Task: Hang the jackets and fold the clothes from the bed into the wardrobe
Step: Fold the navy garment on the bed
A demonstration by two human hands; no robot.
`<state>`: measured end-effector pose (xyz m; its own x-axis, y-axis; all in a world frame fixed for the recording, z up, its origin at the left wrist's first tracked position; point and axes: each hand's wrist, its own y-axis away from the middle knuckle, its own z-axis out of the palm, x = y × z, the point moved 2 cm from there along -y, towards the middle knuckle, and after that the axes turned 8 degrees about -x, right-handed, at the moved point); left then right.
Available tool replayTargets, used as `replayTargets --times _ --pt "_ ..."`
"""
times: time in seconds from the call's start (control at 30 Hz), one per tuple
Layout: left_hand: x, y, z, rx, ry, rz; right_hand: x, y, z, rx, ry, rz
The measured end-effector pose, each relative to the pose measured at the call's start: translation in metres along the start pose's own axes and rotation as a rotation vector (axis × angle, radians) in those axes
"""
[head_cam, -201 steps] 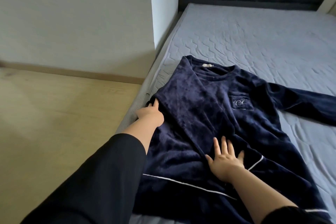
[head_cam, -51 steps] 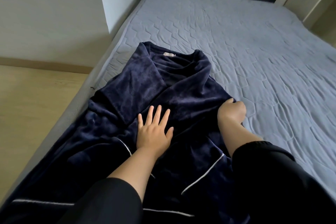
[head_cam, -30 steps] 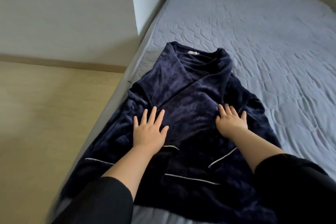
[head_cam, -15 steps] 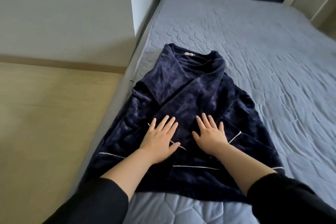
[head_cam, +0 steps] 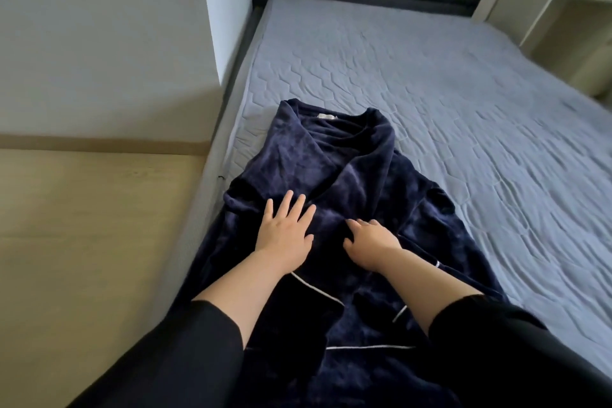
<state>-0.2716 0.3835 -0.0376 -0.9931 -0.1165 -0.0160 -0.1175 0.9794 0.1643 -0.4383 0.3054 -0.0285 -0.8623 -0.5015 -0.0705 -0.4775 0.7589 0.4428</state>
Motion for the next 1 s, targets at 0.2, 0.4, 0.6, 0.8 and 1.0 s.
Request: replayTargets --times 0.2,0.4,0.6,0.8,1.0 --pt "-0.002 -0.067 -0.014 0.031 0.121 -0.159 0.005 -0.025 -0.042 0.301 -0.105 -0.005" --pt "-0.007 -0.108 0.014 0.079 0.291 -0.261 0.024 -0.077 -0.084 0.499 0.060 -0.076" --pt "-0.009 -0.122 0.033 0.165 0.244 -0.266 0.019 -0.171 -0.130 0.588 0.024 -0.174" --pt "-0.009 -0.121 0.034 0.183 0.232 -0.267 0.001 -0.254 -0.145 0.421 -0.081 -0.116" --pt "-0.008 -0.123 0.034 0.196 0.230 -0.268 0.006 -0.301 -0.140 0.295 -0.023 -0.077"
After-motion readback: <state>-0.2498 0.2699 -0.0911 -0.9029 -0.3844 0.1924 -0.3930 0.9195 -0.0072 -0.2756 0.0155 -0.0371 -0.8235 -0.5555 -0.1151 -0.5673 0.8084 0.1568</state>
